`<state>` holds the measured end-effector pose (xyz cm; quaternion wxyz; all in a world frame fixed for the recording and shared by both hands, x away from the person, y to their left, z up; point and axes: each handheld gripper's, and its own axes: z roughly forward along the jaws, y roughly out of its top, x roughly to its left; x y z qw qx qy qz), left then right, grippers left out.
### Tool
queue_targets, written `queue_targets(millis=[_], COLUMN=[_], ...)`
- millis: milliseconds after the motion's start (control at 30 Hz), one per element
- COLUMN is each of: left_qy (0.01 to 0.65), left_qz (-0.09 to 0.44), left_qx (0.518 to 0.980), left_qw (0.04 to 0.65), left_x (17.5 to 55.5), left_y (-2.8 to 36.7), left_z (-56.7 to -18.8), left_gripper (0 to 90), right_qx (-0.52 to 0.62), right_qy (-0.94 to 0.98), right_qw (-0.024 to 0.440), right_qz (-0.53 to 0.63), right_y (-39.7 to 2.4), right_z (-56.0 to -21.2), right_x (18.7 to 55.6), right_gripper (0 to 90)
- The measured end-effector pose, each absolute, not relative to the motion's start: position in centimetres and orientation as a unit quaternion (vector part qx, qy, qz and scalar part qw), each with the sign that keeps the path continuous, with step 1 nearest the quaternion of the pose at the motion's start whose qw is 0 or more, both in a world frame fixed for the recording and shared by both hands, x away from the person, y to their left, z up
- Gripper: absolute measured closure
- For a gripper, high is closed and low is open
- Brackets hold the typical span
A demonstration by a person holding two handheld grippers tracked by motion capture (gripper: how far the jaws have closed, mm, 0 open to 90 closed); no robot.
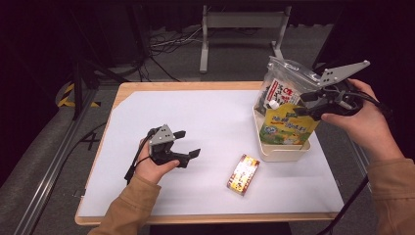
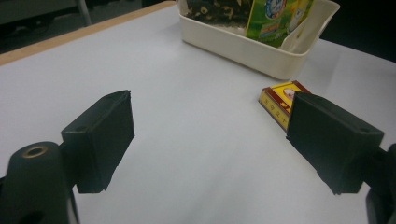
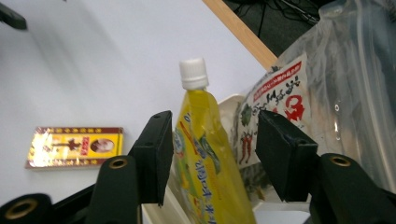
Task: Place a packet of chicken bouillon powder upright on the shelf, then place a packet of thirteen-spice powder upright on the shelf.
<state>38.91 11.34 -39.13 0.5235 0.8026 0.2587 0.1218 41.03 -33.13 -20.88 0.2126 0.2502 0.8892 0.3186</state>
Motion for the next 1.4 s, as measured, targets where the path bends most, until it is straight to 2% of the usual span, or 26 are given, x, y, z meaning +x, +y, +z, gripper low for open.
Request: queue_targets(millis=[367,700,900,1000,1133,1400], left_qy=[0.262,0.271,0.268,0.265,0.256,0.281], left_qz=[0.112,0.101,0.080,0.078,0.069,0.045], left_qx=[0.816,0.824,0.834,0.834,0.839,0.844], left_qw=[0.503,0.487,0.475,0.478,0.475,0.454], left_x=[38.6,38.2,37.8,37.7,37.5,37.2], left_y=[10.0,8.7,6.7,5.7,4.4,2.3], left_z=[-39.5,-39.0,-38.3,-38.1,-38.0,-37.8], left_gripper=[13.3,12.5,11.8,15.6,16.1,14.4], right_qx=[0.275,0.291,0.301,0.310,0.319,0.330], right_qy=[0.853,0.839,0.829,0.825,0.822,0.817], right_qw=[0.193,0.186,0.191,0.194,0.199,0.203], right_qz=[0.400,0.420,0.431,0.431,0.427,0.428], right_y=[-32.9,-33.4,-34.0,-34.2,-34.3,-34.7], right_z=[-21.5,-22.7,-23.4,-23.8,-24.1,-24.4], right_x=[38.2,36.9,36.2,35.9,35.3,34.2], right_gripper=[43.4,42.1,40.4,39.7,39.5,37.6])
